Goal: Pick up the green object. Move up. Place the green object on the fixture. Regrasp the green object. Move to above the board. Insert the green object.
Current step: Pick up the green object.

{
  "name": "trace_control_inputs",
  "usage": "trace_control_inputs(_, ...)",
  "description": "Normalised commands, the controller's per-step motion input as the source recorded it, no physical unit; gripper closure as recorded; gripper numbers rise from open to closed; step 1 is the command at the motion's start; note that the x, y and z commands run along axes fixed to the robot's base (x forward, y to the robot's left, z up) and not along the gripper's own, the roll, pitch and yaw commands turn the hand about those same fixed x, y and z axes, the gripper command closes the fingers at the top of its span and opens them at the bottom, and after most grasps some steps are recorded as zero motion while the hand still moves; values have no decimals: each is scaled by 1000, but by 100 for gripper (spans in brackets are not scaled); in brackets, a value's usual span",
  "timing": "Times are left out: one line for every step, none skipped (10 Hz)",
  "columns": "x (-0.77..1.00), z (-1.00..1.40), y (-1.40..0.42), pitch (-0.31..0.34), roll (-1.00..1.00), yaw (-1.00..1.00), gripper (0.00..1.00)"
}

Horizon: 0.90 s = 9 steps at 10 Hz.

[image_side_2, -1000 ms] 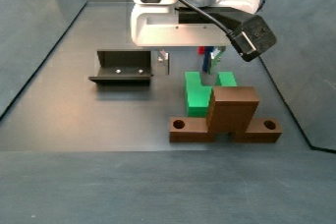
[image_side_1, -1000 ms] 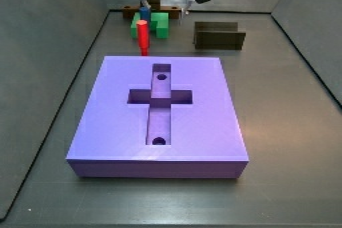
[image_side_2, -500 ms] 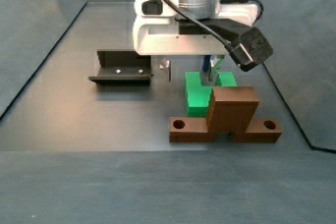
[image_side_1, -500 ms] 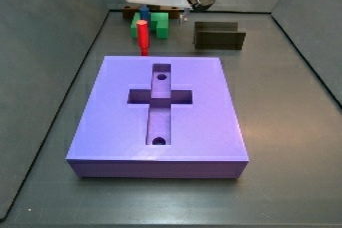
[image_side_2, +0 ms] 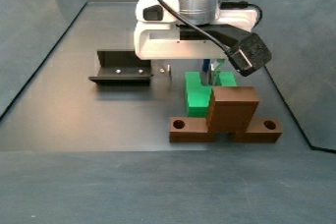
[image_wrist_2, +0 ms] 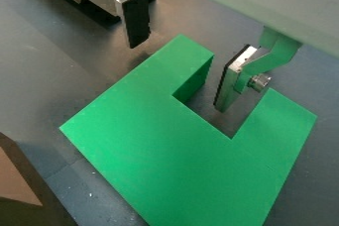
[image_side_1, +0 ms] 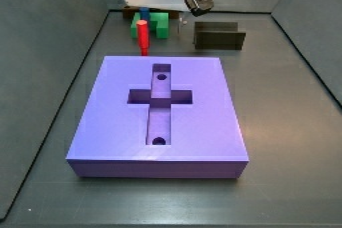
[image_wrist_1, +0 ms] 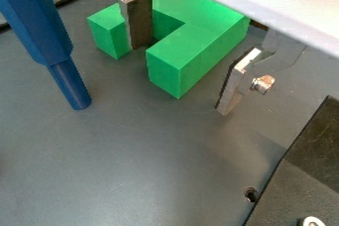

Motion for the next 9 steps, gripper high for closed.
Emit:
trace_control_inputs(0, -126, 0, 0, 87, 0, 0)
trace_control_inputs(0, -134, 0, 0, 89, 0, 0)
trace_control_inputs(0, -97, 0, 0, 91, 17, 0)
trace_control_inputs(49, 0, 0, 0, 36, 54, 0)
trace_control_inputs(0, 0, 0, 0, 4, 0, 0)
trace_control_inputs(0, -51, 0, 0, 27, 0, 0)
trace_control_inputs(0, -134, 0, 0, 41, 0, 0)
trace_control_inputs(0, 0, 0, 0, 20, 0, 0)
trace_control_inputs(0, -57, 0, 0, 27, 0, 0)
